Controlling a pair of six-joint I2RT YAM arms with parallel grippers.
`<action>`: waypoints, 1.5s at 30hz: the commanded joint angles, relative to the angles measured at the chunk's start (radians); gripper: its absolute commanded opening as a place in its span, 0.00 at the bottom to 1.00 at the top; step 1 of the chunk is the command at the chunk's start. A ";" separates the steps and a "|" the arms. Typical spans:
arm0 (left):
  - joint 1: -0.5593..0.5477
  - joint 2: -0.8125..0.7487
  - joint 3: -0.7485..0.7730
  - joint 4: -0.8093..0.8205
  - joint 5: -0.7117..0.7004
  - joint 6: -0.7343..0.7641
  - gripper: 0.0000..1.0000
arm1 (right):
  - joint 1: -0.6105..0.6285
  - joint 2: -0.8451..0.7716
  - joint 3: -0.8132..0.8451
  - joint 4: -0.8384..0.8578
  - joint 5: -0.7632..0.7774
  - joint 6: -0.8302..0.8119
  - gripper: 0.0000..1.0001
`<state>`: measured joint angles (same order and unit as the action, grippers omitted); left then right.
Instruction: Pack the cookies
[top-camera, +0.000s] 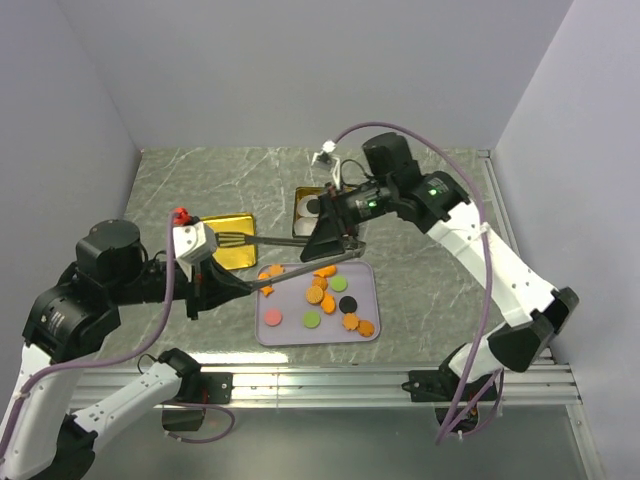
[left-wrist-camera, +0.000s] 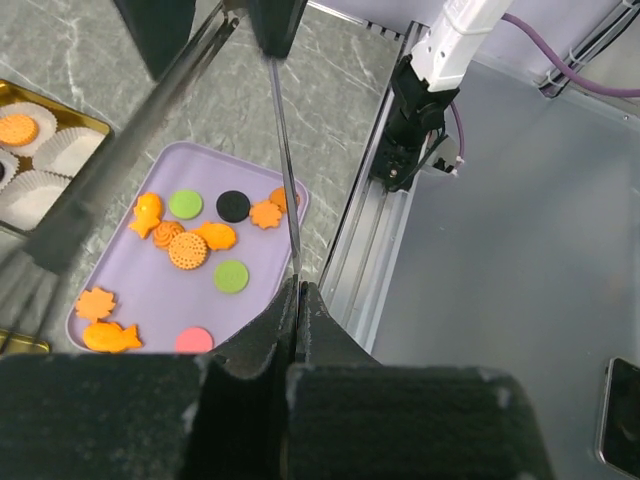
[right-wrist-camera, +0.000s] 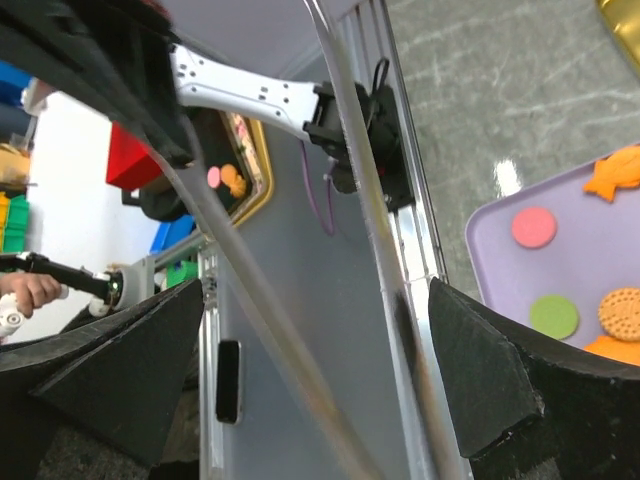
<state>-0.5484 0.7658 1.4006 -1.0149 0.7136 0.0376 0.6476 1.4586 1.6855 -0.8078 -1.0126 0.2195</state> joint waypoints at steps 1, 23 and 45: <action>-0.002 -0.029 0.011 0.029 0.006 0.019 0.00 | 0.050 0.063 0.049 -0.062 0.095 -0.031 1.00; -0.001 -0.008 -0.005 0.010 0.006 0.031 0.00 | 0.098 -0.026 0.068 0.061 0.038 0.048 1.00; -0.002 0.041 0.074 0.022 0.003 0.010 0.00 | 0.072 -0.001 0.017 0.168 0.022 0.106 1.00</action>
<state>-0.5484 0.8013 1.4368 -1.0363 0.7105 0.0586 0.7345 1.5185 1.7363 -0.7517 -0.8738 0.2878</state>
